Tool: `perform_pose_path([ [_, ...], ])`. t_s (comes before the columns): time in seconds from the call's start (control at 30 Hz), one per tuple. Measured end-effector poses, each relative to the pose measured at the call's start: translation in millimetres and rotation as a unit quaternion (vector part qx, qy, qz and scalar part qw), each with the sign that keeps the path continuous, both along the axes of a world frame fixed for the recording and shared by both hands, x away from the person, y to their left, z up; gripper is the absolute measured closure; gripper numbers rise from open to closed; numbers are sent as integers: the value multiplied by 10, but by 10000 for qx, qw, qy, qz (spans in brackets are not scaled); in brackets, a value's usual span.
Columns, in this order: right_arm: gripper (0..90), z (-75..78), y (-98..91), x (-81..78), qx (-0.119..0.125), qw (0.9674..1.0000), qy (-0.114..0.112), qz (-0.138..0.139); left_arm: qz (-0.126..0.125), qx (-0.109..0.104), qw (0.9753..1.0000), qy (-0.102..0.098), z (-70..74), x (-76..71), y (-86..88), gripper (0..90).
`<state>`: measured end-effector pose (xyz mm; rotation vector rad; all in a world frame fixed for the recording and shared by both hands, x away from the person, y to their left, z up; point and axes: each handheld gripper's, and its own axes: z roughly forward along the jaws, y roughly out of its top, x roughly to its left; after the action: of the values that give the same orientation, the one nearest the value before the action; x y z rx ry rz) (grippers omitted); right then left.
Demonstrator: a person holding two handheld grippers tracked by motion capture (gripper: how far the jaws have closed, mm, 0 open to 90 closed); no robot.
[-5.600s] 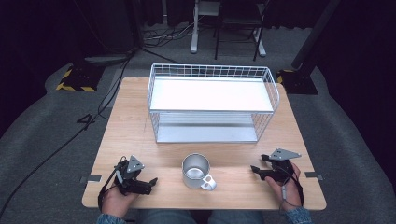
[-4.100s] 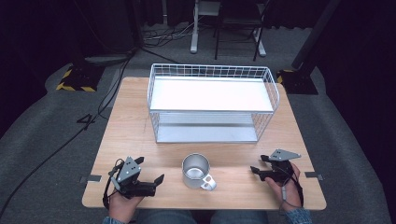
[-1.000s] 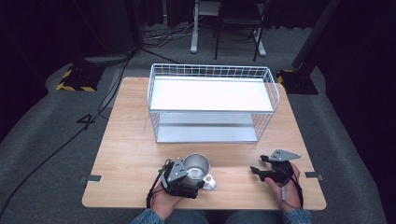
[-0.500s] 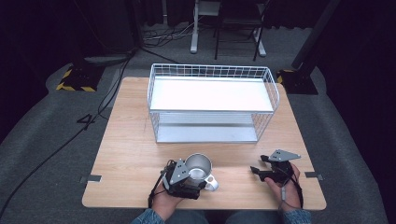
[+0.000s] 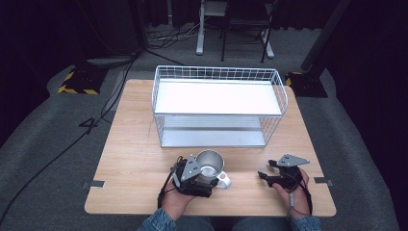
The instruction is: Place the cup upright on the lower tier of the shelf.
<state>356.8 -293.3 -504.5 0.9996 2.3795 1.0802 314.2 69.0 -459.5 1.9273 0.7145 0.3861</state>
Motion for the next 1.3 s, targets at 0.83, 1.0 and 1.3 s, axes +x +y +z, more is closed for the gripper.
perform_pose_path([
  [0.83, 313, 0, 2, -1, -3, 10000, -8, -3, 923, -399, 9945, -289, 207, 587, -22, 81],
  [1.0, 313, 0, 2, -3, -7, 10000, -12, -4, 1063, -489, 9927, -285, 193, 761, -70, 81],
  [1.3, 314, 1, 3, -5, -17, 10000, -18, -5, 1323, -515, 9888, -461, 45, 968, -147, 81],
])
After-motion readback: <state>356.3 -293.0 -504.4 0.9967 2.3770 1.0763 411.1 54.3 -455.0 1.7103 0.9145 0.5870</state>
